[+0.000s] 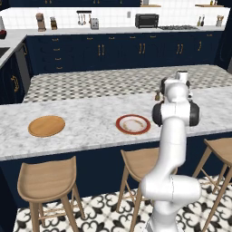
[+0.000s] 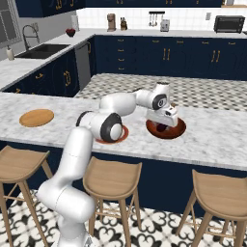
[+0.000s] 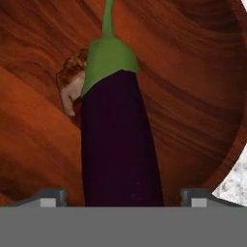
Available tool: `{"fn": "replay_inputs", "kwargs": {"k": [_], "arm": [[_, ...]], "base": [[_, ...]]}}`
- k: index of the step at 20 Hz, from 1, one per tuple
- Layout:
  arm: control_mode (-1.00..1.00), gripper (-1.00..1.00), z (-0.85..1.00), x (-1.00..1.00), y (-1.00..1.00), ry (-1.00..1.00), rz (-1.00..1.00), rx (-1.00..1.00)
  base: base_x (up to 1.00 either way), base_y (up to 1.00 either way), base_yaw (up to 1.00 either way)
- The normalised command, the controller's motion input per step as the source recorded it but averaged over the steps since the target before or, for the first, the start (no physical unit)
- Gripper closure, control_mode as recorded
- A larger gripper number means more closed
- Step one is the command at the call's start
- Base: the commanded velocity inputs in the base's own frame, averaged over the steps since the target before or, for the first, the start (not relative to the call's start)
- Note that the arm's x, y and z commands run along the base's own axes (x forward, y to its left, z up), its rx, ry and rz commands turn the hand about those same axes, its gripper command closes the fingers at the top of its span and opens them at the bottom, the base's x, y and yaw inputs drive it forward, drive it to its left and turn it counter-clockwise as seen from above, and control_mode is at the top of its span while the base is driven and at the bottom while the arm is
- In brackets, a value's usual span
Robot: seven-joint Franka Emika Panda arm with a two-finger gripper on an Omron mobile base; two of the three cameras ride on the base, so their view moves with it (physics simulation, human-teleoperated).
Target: Pick the chicken drumstick and eggplant from their plates and place them in the bowl. Then put the bowl in the fridge.
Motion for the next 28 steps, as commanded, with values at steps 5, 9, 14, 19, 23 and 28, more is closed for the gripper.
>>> {"fn": "replay_inputs", "kwargs": {"k": [5, 9, 14, 19, 23, 28], "arm": [[-1.0, -1.0, 0.48, -0.78, 0.32, -0.18, 0.0, -0.09], [-1.0, -1.0, 0.34, -0.32, 0.92, -0.12, 0.01, -0.19], [-1.0, -1.0, -0.01, 0.05, 0.4, -0.07, 0.13, -0.14], [-1.0, -1.0, -0.06, 0.25, 0.0, -0.03, 0.13, -0.05], [-1.0, -1.0, 0.0, 0.4, 0.0, 0.02, 0.15, -0.07], [-1.0, -1.0, -0.11, 0.11, 0.05, 0.09, 0.2, -0.13]], "base": [[0.0, 0.0, 0.0], [0.0, 0.0, 0.0], [0.0, 0.0, 0.0], [0.0, 0.0, 0.0], [0.0, 0.0, 0.0], [0.0, 0.0, 0.0]]}}
